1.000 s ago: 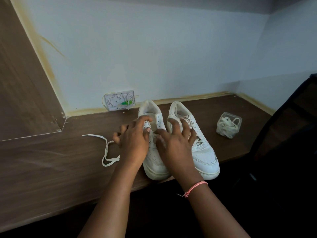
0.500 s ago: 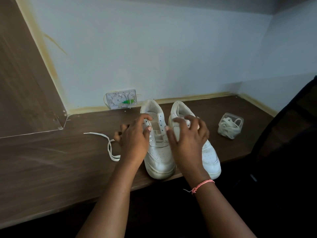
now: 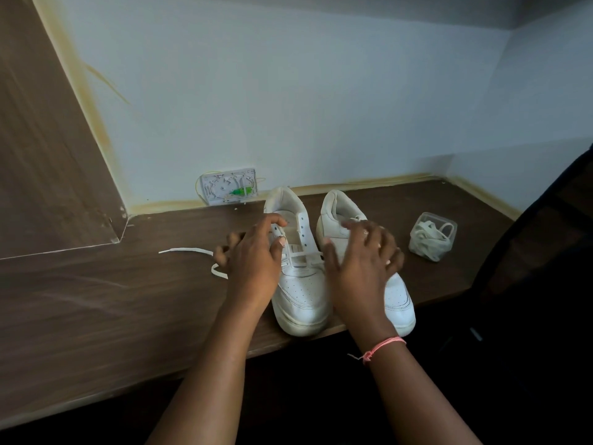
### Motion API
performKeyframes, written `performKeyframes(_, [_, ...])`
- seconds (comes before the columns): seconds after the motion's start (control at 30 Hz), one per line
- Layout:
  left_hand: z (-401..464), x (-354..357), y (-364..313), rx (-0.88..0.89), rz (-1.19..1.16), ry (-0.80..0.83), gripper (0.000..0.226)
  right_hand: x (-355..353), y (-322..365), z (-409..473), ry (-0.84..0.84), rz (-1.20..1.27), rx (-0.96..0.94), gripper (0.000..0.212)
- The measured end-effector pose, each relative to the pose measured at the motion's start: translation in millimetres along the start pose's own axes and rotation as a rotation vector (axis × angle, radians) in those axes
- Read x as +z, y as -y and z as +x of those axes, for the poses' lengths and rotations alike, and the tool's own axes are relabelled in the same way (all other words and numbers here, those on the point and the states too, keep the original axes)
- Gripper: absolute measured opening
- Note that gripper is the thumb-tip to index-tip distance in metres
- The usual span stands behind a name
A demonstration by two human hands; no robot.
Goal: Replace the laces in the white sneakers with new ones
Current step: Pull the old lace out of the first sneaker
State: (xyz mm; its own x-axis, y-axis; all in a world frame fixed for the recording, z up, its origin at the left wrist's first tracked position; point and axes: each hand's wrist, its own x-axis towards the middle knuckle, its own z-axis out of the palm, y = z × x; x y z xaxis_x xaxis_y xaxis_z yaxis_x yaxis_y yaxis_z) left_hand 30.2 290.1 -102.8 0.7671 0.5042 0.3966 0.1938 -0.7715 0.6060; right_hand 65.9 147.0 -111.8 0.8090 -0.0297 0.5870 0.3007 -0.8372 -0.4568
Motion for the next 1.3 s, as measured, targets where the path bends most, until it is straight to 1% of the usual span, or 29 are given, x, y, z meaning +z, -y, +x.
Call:
performKeyframes(0.03, [0,0,0,0.000,0.001,0.000,0.023,4,4,-4,0.045,-0.012,-0.078,0.029])
performKeyframes(0.1, [-1,-1,-1,-0.002,0.000,0.007,0.024,12,11,-9,0.100,-0.049,-0.180,0.019])
performKeyframes(0.17, [-1,-1,-1,0.001,0.002,0.010,0.024,14,13,-7,0.094,-0.077,-0.196,0.009])
performKeyframes(0.23, [-1,-2,-1,0.006,-0.008,0.007,0.023,9,4,3,0.011,-0.111,-0.128,0.007])
performKeyframes(0.3, [-1,-2,-1,0.000,-0.024,0.009,0.023,-4,-11,18,-0.072,-0.150,0.018,0.009])
performKeyframes(0.37, [-1,-2,-1,-0.004,-0.027,0.014,0.023,-17,-25,25,-0.077,-0.175,0.151,0.011])
performKeyframes(0.4, [-2,-2,-2,-0.004,-0.025,0.016,0.023,-19,-28,26,-0.069,-0.181,0.177,0.012])
performKeyframes(0.47, [-2,-2,-2,-0.002,-0.020,0.019,0.023,-17,-23,20,-0.045,-0.158,0.122,0.016])
performKeyframes(0.53, [-2,-3,-2,-0.002,-0.014,0.022,0.023,-5,-8,10,-0.003,-0.100,-0.048,0.022])
performKeyframes(0.57, [-2,-3,-2,-0.004,-0.010,0.023,0.023,2,2,4,0.044,-0.077,-0.136,0.024])
performKeyframes(0.6, [-2,-3,-2,-0.007,-0.006,0.022,0.023,8,11,-2,0.090,-0.061,-0.210,0.024])
performKeyframes(0.67, [-2,-3,-2,-0.009,-0.004,0.021,0.023,13,18,-6,0.118,-0.068,-0.274,0.013])
performKeyframes(0.73, [-1,-3,-2,-0.004,-0.014,0.018,0.022,8,7,4,0.062,-0.126,-0.218,0.006])
performKeyframes(0.83, [0,-2,0,-0.002,-0.018,0.011,0.022,-10,-23,24,0.027,-0.176,-0.017,0.009])
performKeyframes(0.87, [-1,-1,0,0.002,-0.018,0.005,0.023,-14,-29,26,0.022,-0.169,0.018,0.009])
performKeyframes(0.93, [-1,0,-1,0.008,-0.019,0.002,0.023,-14,-25,20,0.028,-0.142,-0.020,0.013])
performKeyframes(1.0, [-2,-1,-1,0.004,-0.021,0.002,0.022,-3,-10,7,0.067,-0.116,-0.142,0.023])
performKeyframes(1.07, [-2,-1,-2,0.002,-0.014,0.004,0.023,10,3,-5,0.107,-0.132,-0.218,0.026])
performKeyframes(1.2, [-2,-1,-1,0.008,-0.015,-0.001,0.023,14,12,-6,0.122,-0.122,-0.236,0.014])
performKeyframes(1.27, [-1,0,0,0.007,-0.020,-0.001,0.022,8,5,3,0.073,-0.114,-0.204,0.011])
performKeyframes(1.3, [-1,0,0,0.007,-0.025,-0.001,0.022,2,-2,10,0.030,-0.115,-0.154,0.011])
